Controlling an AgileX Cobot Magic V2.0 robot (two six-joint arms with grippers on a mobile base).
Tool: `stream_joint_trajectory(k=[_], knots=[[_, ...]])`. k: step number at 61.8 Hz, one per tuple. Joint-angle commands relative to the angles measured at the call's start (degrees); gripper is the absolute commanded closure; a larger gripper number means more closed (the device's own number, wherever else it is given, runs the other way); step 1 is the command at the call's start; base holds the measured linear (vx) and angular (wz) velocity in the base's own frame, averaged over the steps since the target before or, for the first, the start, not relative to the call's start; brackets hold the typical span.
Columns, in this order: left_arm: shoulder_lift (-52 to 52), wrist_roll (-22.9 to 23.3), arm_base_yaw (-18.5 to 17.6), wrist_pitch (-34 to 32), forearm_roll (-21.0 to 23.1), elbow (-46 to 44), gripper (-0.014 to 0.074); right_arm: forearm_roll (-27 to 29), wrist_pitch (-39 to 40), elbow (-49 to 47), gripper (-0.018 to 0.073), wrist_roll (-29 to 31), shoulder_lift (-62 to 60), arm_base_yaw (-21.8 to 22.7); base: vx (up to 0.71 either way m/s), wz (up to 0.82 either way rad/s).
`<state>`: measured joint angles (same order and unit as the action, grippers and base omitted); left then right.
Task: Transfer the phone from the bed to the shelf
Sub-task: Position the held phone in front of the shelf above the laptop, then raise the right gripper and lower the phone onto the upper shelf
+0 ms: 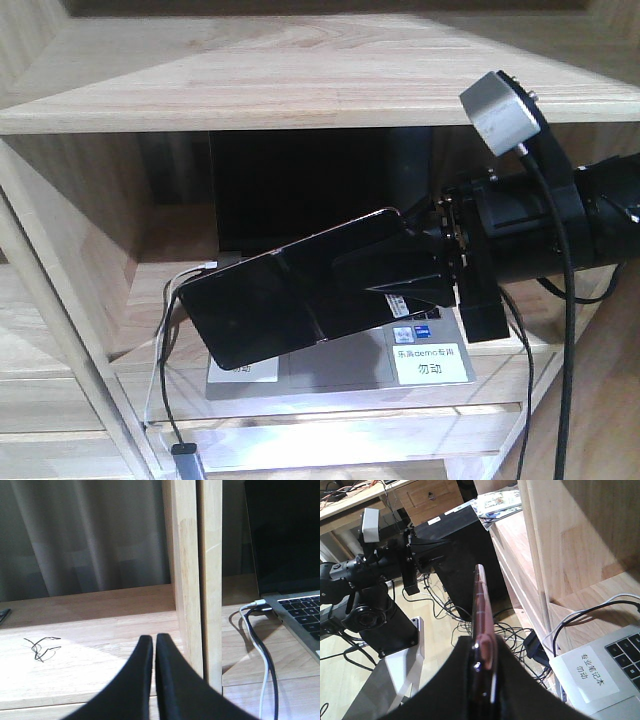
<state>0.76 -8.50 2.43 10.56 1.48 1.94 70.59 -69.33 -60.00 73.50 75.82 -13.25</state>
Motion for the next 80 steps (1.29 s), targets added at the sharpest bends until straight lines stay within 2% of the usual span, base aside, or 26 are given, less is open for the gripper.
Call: stream_joint_trajectory(k=[1,24,37,45,54,64,71,80], knots=[[0.8,0.3,-0.2,-4.1,0.5,-1.2,0.0595,6.0,-4.4,-2.5,0.0561,-0.5,-1.6,0.2,0.0,0.0],[0.8,0.3,-0.2,-4.1,0.5,-1.2,0.0595,7.8,-0.3,-14.5,0.0561,-1.9,-4.5,0.2,0.0,0.0],[0.8,0.3,-0.2,-4.1,0.5,-1.2,0.0595,7.9,10.5,-20.7,0.0561,-6.5,-5.6,0.2,0.0,0.0],[0.8,0.3,-0.2,-4.1,0.5,-1.2,0.0595,7.9,16.1,-24.3,0.0561,-6.7,-4.7,0.2,0.0,0.0],[0.8,0.3,-0.2,-4.1,0.5,-1.2,0.0595,8.4,16.4,-29.2,0.0561,-7.1,-1.5,0.2,0.0,0.0],[0.8,0.3,-0.2,-4.1,0.5,-1.2,0.0595,12.2,16.1,-35.2,0.0561,-7.1,3.3,-0.1,0.0,0.0],[0.8,0.3,-0.2,-4.1,0.5,-1.2,0.0595,13.4,17.4,-39.7,0.0561,-7.1,7.6,-3.1,0.0,0.0],[0.8,0.3,-0.2,-4.1,0.5,-1.2,0.0595,12.1,21.7,-44.8,0.0561,-7.0,12.8,-8.3,0.0,0.0]])
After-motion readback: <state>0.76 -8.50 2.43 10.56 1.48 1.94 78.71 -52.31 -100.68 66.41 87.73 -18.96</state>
